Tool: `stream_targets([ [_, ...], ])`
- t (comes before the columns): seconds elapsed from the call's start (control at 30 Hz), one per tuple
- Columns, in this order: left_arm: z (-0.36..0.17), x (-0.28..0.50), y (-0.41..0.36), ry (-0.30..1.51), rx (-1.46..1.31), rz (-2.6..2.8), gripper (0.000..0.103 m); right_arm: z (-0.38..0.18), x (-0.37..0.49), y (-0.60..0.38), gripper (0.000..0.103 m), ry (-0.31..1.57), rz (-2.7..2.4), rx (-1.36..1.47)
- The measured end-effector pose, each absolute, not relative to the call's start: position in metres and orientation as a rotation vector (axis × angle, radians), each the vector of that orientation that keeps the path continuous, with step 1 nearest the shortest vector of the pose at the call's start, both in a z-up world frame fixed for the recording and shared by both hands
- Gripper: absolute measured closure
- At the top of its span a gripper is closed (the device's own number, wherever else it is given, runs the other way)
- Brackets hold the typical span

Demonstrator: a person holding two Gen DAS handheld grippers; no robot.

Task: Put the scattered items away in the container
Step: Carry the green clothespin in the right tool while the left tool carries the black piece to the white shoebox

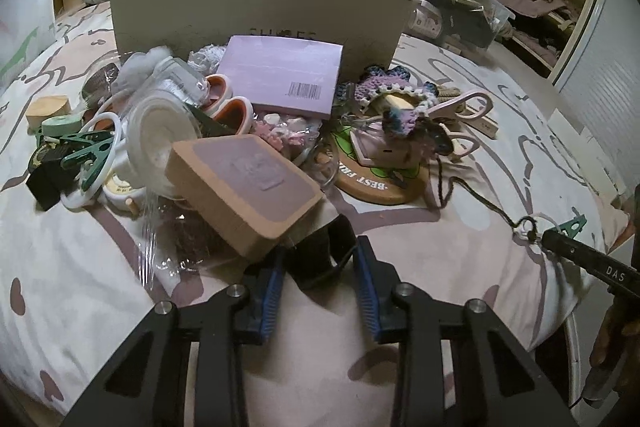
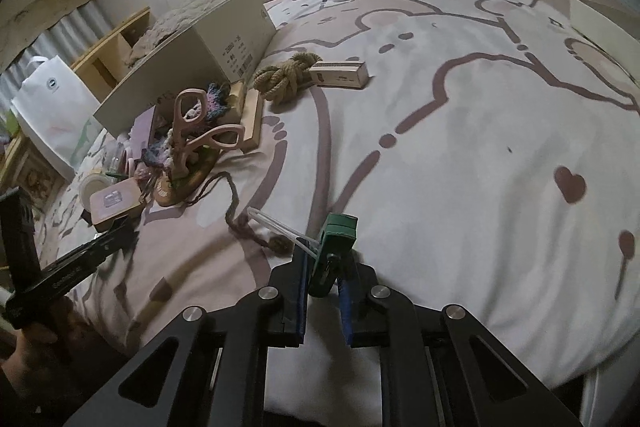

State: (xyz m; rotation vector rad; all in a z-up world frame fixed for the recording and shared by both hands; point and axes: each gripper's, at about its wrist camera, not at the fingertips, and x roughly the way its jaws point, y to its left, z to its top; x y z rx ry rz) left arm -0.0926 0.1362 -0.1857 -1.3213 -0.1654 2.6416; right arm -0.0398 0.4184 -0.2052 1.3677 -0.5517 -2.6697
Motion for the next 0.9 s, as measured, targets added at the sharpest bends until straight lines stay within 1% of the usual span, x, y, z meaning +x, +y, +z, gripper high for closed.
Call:
stream_targets([
  [0.13, -0.180, -0.085, 0.134, -0.189, -1.316, 2.650, 0.069, -0.202, -0.031, 0.429, 0.089, -0.599, -2.680, 1.361],
  [0.47, -0.156, -0.067, 0.126, -0.230, -1.258, 2.669, 0.069, -0.182, -0.008, 0.447, 0.089, -0.603, -2.753, 1.339],
  [0.8, -0.131, -0.058, 0.106, -0.282, -1.155, 2.672, 0.069, -0.158, -0.004, 0.434, 0.089, -0.584, -2.793, 1.279],
  [0.9, -0.126, -0.057, 0.095, -0.285, -1.143, 2.676, 0.069, -0.152, -0.005, 0.428, 0.089, -0.608, -2.799, 1.245],
])
